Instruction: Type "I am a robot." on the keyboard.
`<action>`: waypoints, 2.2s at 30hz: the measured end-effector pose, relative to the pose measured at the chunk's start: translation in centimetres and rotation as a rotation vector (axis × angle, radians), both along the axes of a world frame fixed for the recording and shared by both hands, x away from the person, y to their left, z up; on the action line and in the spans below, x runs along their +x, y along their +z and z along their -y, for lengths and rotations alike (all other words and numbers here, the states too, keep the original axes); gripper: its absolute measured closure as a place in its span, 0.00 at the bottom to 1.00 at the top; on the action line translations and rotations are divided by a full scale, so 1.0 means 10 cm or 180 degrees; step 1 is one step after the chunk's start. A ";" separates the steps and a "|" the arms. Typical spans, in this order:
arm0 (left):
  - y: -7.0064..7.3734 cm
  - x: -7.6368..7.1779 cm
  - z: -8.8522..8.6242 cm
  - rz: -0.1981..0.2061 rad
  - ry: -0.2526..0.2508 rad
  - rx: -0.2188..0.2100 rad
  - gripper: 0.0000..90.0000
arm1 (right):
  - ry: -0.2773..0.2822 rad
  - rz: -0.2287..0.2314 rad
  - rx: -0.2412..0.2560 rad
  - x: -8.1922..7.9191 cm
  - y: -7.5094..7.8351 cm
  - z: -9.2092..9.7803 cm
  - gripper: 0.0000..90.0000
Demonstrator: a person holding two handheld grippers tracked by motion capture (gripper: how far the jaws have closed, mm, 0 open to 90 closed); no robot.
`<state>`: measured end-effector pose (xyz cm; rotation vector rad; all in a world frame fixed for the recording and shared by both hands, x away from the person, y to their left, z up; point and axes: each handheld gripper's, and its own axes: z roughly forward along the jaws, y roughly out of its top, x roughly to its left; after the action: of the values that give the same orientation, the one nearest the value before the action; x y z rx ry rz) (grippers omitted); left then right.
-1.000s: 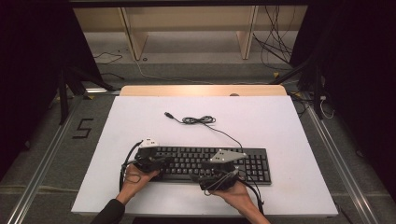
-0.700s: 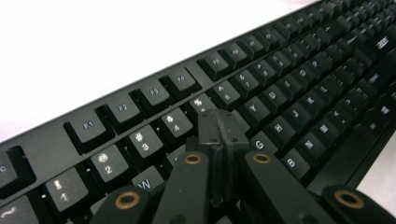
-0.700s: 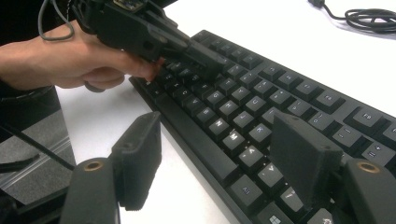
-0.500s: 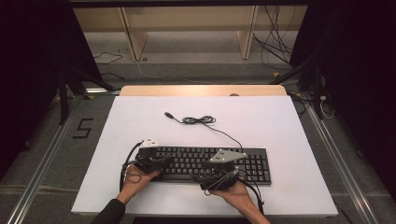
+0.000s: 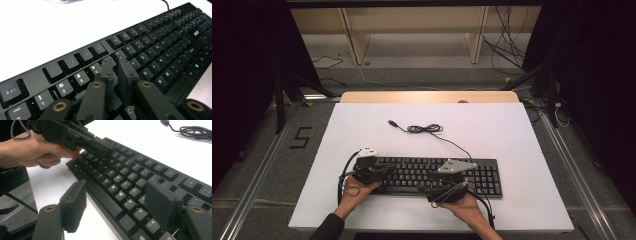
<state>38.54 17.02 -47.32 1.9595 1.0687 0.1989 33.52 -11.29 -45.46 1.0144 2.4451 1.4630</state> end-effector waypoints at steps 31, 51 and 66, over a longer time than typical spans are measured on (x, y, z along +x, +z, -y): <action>0.11 -0.21 -0.13 0.0072 0.0002 -0.0294 0.42 | -0.0182 -0.0067 -0.0114 0.19 -0.03 -0.01 0.61; 0.12 -0.34 -0.24 0.0187 0.0047 -0.0345 0.34 | -0.0359 -0.0073 -0.0346 0.40 -0.10 -0.09 1.00; 0.13 -0.42 -0.27 0.0247 0.0033 -0.0365 0.32 | -0.0394 -0.0143 -0.0450 0.50 -0.19 -0.16 1.00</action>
<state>34.30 19.69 -46.05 1.8295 1.0180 0.2130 38.48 -9.67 -47.34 1.1565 2.4272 1.2241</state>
